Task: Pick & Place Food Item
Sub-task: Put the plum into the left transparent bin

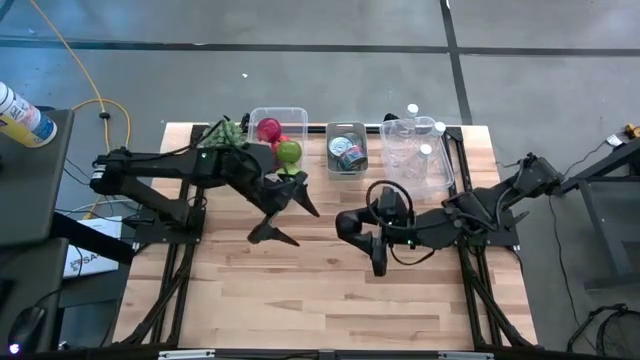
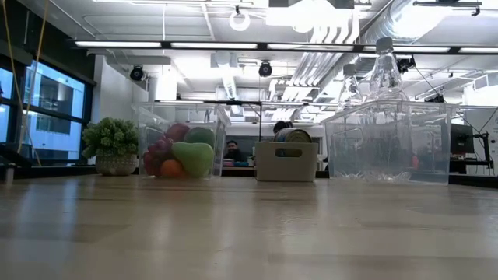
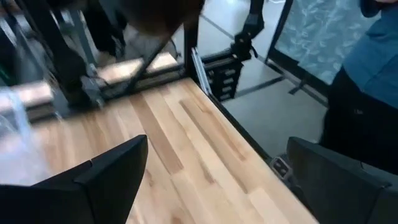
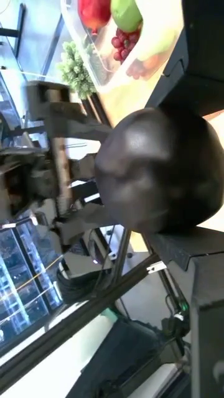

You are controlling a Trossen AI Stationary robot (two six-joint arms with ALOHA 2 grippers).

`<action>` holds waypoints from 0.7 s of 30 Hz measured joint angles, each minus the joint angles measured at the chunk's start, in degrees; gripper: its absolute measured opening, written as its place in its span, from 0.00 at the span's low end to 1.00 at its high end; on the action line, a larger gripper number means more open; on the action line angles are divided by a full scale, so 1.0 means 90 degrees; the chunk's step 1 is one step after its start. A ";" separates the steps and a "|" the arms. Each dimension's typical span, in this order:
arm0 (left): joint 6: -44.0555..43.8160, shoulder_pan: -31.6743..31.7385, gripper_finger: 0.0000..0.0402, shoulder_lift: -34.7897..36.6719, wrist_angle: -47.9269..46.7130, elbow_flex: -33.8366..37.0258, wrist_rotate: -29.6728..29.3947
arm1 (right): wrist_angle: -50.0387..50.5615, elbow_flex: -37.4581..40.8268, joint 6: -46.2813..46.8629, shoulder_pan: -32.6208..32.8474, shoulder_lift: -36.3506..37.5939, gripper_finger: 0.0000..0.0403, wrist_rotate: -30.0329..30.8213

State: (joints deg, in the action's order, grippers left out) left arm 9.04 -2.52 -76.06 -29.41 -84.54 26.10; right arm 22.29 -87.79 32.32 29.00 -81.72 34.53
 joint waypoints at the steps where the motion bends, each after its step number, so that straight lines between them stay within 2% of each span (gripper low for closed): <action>1: -0.0149 -0.0005 0.93 -0.0063 -0.0026 0.0001 0.0014 | -0.0010 -0.0002 -0.0006 -0.0033 0.0005 0.52 -0.0042; 5: -0.0387 -0.0088 0.93 -0.0179 0.0012 0.0001 0.0013 | 0.0056 -0.0002 -0.0073 -0.0069 0.0021 0.52 -0.0191; 21: -0.0241 -0.0088 0.93 -0.0201 0.0201 0.0001 0.0091 | -0.0168 -0.0002 -0.0071 -0.0073 0.0037 0.52 -0.0340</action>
State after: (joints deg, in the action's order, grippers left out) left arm 6.87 -3.31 -77.87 -27.59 -84.53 26.92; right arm 20.78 -87.81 31.69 28.34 -81.38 31.47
